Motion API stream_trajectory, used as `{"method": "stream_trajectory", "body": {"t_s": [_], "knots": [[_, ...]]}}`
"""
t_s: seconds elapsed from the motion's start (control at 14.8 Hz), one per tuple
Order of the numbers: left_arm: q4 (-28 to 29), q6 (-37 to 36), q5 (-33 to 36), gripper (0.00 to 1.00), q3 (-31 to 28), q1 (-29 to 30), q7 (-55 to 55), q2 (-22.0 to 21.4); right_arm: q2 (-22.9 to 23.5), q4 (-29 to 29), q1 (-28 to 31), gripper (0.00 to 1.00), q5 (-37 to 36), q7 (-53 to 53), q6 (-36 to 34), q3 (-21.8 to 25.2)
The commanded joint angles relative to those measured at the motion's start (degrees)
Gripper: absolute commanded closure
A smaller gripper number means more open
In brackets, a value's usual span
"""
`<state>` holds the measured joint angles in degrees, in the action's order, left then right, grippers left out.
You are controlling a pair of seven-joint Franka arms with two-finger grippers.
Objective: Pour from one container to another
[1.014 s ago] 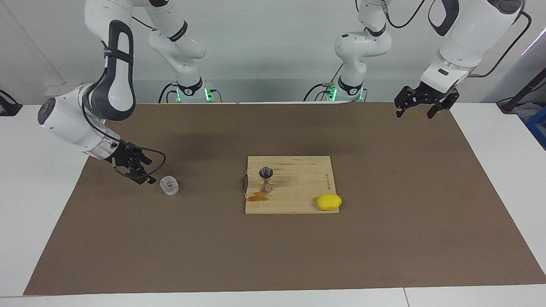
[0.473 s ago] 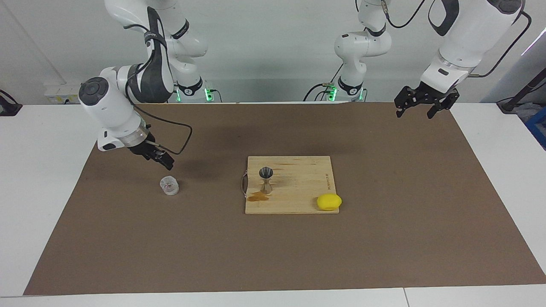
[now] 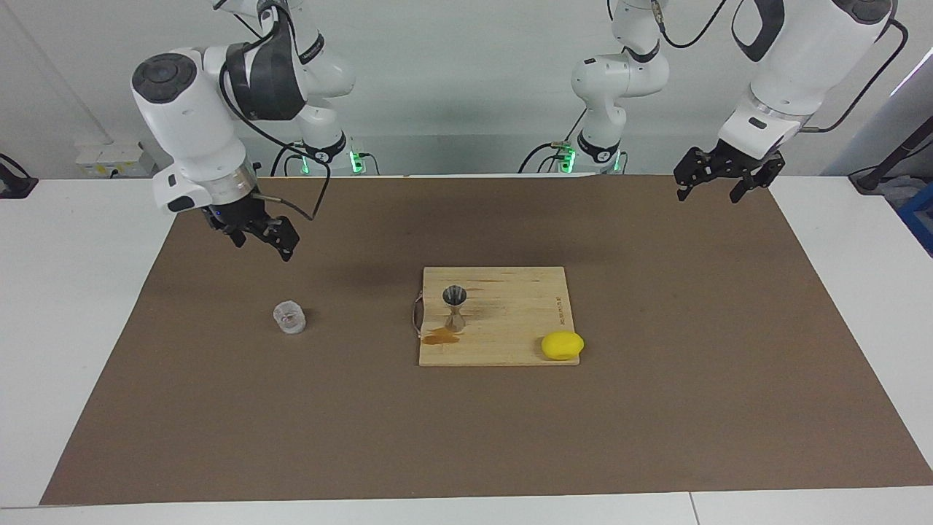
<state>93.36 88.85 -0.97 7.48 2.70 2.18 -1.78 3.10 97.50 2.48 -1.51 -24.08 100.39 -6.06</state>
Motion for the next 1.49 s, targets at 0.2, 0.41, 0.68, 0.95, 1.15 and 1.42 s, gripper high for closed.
{"method": "stream_trajectory", "body": {"t_s": [0.2,0.41,0.68,0.95,1.15,1.42], "knots": [[2.2,0.8,-0.3,0.00,-0.2,0.1,-0.4,-1.9,1.6,-6.7,0.3,0.00,-2.4,3.7,-2.4,-0.1],[2.2,0.9,-0.3,0.00,-0.2,0.1,-0.4,-1.9,1.5,-9.2,0.2,0.00,-2.8,6.3,-4.7,-0.1],[2.1,0.8,-0.3,0.00,-0.2,0.1,-0.4,-1.9,0.1,-8.2,0.3,0.00,-2.7,8.3,-6.7,-0.2],[2.2,0.8,-0.3,0.00,-0.2,0.1,-0.4,-1.9,-1.7,-6.7,1.3,0.00,-1.7,8.2,-9.5,0.1],[2.2,0.8,-0.3,0.00,-0.2,0.1,-0.4,-1.9,-4.2,-4.6,1.4,0.00,-0.8,8.3,-9.7,0.2],[2.2,0.8,-0.3,0.00,-0.2,0.1,-0.4,-1.9,-3.5,-5.7,1.0,0.00,-0.8,9.0,-8.0,0.3]]}}
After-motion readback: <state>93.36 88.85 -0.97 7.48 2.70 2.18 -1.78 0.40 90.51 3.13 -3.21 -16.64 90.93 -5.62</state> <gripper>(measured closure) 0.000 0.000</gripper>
